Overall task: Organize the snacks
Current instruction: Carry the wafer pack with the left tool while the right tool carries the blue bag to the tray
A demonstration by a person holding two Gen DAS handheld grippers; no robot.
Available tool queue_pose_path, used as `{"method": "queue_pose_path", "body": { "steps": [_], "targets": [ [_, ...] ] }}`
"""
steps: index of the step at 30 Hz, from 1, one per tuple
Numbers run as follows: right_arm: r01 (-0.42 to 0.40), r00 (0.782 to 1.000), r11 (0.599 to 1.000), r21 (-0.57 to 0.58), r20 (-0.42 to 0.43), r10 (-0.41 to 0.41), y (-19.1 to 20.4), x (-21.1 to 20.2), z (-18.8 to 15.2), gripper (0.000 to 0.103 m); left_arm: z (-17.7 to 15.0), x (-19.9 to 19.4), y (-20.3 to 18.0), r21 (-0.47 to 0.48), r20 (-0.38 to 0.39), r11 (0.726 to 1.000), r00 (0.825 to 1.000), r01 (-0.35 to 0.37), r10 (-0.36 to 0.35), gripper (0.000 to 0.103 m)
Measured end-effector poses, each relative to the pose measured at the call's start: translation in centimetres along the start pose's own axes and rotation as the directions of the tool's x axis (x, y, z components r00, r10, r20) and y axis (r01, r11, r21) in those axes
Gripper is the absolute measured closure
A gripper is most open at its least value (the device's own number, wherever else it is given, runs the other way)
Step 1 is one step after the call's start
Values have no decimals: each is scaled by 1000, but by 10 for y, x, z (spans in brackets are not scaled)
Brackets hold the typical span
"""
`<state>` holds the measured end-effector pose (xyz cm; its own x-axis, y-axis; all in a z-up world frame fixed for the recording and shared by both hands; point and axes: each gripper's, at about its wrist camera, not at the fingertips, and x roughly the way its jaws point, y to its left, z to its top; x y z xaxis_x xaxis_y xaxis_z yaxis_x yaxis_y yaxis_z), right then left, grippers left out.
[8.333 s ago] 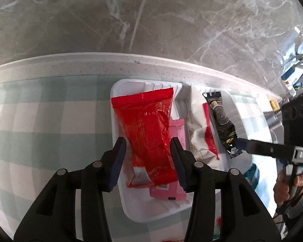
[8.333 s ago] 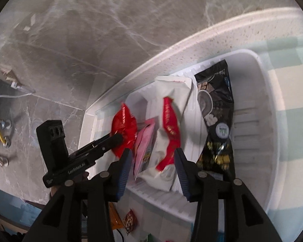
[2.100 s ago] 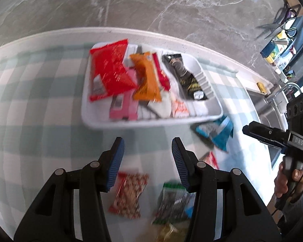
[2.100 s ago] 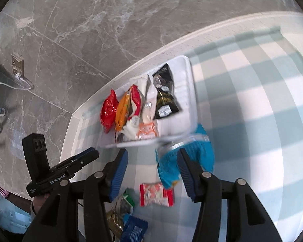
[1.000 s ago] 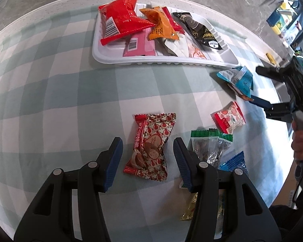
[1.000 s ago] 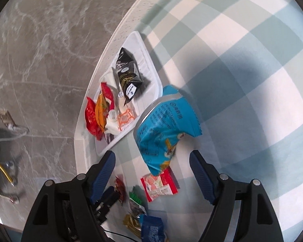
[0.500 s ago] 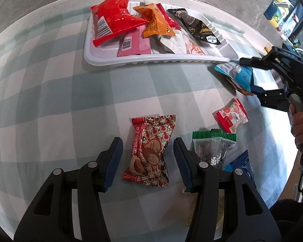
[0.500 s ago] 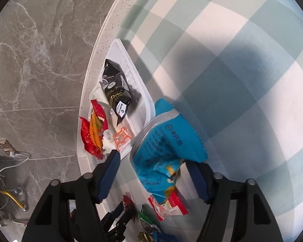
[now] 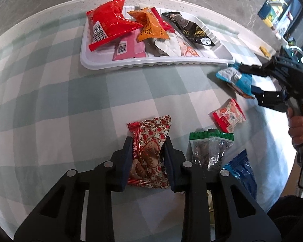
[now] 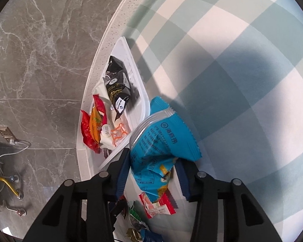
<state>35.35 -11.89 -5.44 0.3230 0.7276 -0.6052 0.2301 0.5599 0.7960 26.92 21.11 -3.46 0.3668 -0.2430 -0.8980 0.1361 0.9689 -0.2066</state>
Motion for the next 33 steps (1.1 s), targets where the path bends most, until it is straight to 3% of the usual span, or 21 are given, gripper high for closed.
{"method": "queue_pose_path", "body": {
  "steps": [16,33],
  "targets": [
    [-77,997,997,-14,10,77,0,-33,-10,60,7,-30,6,-73,70,992,993,102,-97,76],
    [-120,993,988,-94,-6,120,34,-38,-5,60,48,-47,-9,-27,120,988,982,151,-147,76]
  ]
}}
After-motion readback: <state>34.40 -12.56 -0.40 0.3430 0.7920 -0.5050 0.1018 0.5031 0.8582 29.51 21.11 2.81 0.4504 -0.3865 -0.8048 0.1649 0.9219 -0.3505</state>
